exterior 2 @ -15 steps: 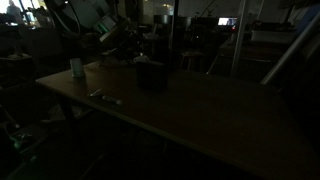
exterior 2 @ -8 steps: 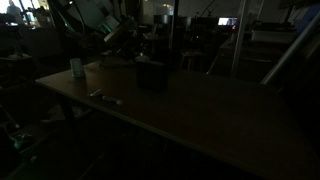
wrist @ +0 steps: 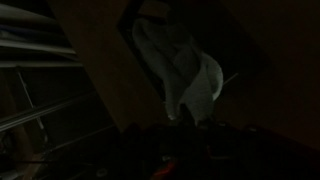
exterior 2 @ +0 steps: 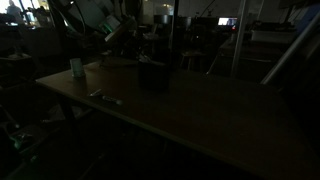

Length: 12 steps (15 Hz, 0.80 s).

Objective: Put the white towel inside the black object on the right

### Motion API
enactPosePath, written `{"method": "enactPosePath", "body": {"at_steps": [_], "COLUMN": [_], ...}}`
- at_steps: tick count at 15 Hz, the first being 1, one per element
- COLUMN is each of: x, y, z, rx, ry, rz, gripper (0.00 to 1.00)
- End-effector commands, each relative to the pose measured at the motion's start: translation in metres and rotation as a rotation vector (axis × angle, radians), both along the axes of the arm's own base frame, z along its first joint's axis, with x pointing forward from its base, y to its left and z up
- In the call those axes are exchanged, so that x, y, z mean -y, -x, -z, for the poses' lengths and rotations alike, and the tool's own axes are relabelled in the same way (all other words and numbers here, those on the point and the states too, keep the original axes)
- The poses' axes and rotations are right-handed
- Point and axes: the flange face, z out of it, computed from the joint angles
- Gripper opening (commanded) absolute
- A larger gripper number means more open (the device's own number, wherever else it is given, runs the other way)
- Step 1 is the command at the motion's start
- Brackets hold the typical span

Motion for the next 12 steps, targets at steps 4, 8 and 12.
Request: {"method": "enactPosePath", "body": {"at_steps": [4,8,12], "x": [0.029,0.062,0.092], "y": [-0.017,-0.027,-0.033], "z": [-0.02,-0.029,-0.026], "rx": [0.016,0.026,0.009], "ry": [-0.029,-0.074,-0.139], "rz": [0.09,0.191,0.288], "gripper": [0.02,0.02,0.02]}}
